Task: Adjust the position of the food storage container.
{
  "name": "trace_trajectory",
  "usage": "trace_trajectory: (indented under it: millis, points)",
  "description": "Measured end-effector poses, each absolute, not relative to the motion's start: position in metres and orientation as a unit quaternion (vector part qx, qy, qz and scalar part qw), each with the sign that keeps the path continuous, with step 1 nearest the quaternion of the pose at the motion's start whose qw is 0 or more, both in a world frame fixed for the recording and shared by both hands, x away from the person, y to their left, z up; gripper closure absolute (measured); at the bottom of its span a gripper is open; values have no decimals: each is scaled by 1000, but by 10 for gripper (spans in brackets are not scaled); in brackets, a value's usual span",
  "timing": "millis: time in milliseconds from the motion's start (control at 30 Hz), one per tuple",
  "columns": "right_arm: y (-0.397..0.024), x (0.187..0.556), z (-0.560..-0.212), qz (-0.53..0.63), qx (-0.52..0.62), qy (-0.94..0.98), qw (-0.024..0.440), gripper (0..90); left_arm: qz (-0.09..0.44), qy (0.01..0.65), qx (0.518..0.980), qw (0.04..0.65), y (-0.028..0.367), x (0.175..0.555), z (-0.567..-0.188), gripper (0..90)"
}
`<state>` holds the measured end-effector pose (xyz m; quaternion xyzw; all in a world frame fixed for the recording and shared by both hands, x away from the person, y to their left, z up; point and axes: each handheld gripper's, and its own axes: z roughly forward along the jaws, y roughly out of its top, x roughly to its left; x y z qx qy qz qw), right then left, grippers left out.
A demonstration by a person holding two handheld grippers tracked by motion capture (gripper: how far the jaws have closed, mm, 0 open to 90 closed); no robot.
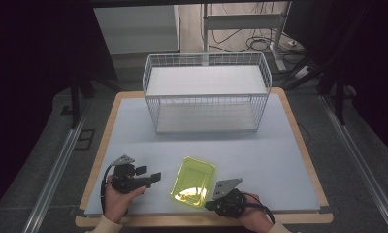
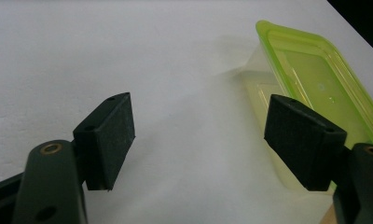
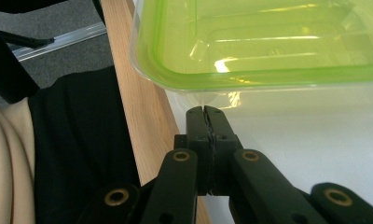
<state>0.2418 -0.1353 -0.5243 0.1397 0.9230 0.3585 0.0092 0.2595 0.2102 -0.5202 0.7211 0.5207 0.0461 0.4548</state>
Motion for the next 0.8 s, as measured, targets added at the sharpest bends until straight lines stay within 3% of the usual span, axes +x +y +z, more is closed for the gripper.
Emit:
trace_trajectory:
  millis: [800]
  points:
    - [-69, 233, -531, 392, 143, 909, 27, 900, 50, 536, 701, 468, 229, 254, -518, 243]
